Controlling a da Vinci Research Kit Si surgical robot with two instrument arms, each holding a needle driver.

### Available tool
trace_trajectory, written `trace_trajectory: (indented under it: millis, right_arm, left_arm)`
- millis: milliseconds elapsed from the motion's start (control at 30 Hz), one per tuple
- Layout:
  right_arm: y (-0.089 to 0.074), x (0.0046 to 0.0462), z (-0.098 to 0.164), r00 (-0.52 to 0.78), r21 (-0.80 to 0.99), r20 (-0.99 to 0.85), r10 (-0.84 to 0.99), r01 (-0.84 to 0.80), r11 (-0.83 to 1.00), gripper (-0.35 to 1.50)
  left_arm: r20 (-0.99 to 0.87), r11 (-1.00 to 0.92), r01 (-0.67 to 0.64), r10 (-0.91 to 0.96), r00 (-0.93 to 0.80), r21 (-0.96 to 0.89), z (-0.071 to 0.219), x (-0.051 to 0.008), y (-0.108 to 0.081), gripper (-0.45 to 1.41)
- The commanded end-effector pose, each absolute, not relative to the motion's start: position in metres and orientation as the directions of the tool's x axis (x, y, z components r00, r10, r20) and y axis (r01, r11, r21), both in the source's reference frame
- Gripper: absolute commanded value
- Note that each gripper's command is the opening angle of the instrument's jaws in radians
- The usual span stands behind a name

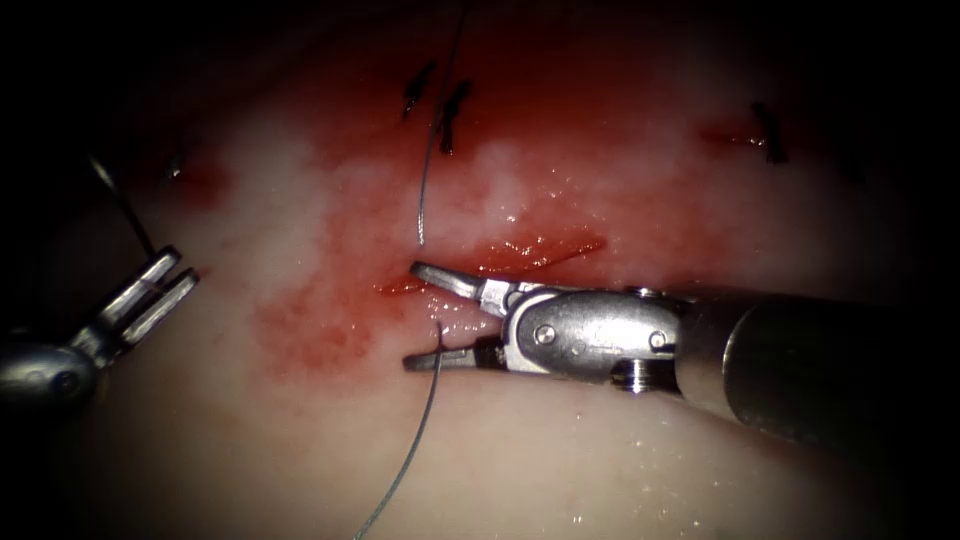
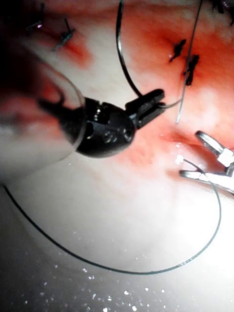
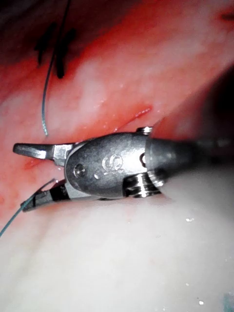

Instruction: Wound Closure

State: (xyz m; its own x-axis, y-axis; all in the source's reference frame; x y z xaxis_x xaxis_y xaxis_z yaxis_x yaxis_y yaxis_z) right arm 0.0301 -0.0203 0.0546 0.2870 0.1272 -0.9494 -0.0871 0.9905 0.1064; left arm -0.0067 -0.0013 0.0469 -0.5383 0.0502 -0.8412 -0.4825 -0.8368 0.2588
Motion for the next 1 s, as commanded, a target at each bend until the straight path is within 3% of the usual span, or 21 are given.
trace_trajectory:
  millis: [33,67,133,800,1000]
  right_arm:
    - [-0.0205,0.0309,0.0554,0.268,0.105,-0.956,0.117,-0.061,0.993,1.15]
    - [-0.0207,0.0308,0.0554,0.263,0.103,-0.958,0.113,-0.053,0.993,0.73]
    - [-0.0207,0.0302,0.0552,0.339,0.073,-0.934,0.117,-0.14,0.987,-0.35]
    - [-0.0212,0.0299,0.0545,0.402,0.038,-0.911,0.092,-0.142,0.989,-0.35]
    - [-0.0204,0.0296,0.0545,0.344,0.183,-0.911,0.226,-0.154,0.971,-0.35]
  left_arm:
    - [-0.842,-0.838,-0.482,0.05,-0.537,0.257,0.0476,-0.0071,-0.0012,-0.45]
    - [-0.842,-0.838,-0.482,0.05,-0.537,0.257,0.0476,-0.0071,-0.0012,-0.45]
    - [-0.842,-0.838,-0.481,0.05,-0.537,0.257,0.0476,-0.0071,-0.0012,-0.45]
    - [-0.843,-0.84,-0.479,0.05,-0.535,0.254,0.0475,-0.0067,-0.0011,-0.45]
    - [-0.843,-0.84,-0.479,0.05,-0.535,0.254,0.0474,-0.0067,-0.0011,-0.45]
